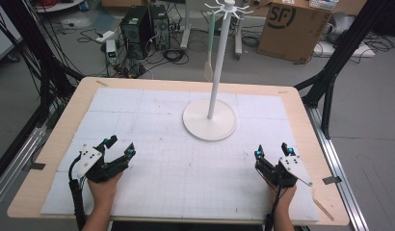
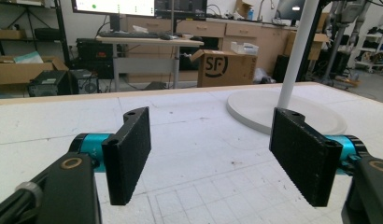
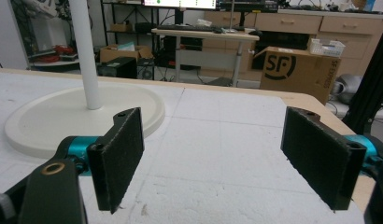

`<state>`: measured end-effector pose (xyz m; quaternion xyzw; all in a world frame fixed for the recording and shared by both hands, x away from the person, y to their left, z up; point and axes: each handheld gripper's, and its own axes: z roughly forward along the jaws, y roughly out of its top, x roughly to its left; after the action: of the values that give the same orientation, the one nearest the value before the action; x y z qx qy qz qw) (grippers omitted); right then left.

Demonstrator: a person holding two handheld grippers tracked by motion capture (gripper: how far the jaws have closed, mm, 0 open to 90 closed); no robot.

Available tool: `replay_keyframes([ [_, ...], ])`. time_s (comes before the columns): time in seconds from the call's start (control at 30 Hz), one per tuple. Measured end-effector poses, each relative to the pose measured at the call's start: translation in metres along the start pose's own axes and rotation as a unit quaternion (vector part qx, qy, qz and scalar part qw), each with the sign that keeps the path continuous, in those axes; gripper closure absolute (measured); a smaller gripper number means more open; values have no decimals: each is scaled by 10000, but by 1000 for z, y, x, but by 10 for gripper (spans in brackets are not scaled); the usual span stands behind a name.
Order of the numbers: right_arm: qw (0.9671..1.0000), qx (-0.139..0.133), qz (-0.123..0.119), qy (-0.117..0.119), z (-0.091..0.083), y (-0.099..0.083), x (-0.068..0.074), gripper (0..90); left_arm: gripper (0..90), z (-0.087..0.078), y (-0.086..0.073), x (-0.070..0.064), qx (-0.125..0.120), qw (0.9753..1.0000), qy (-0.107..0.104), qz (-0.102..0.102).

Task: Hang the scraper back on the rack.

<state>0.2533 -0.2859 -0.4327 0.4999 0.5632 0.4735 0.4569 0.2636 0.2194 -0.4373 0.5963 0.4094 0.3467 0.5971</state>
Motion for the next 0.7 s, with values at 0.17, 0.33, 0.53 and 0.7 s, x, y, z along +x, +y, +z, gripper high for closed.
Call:
replay_keyframes([
  [0.17, 10000, 0, 4, 8, 0, 0, 0, 203, 296, 1, 0, 1, 19, 10000, -6, -27],
  [0.33, 10000, 13, 12, 26, 0, 0, 0, 203, 296, 1, -1, 1, -4, 10000, -37, -49],
  [0.53, 10000, 21, 5, 28, 0, 0, 0, 203, 296, 1, -1, 1, -18, 9999, -95, -39],
  [0.7, 9996, -19, 24, 297, -1, 0, -1, 203, 296, 1, -1, 1, 1, 9999, -114, -33],
])
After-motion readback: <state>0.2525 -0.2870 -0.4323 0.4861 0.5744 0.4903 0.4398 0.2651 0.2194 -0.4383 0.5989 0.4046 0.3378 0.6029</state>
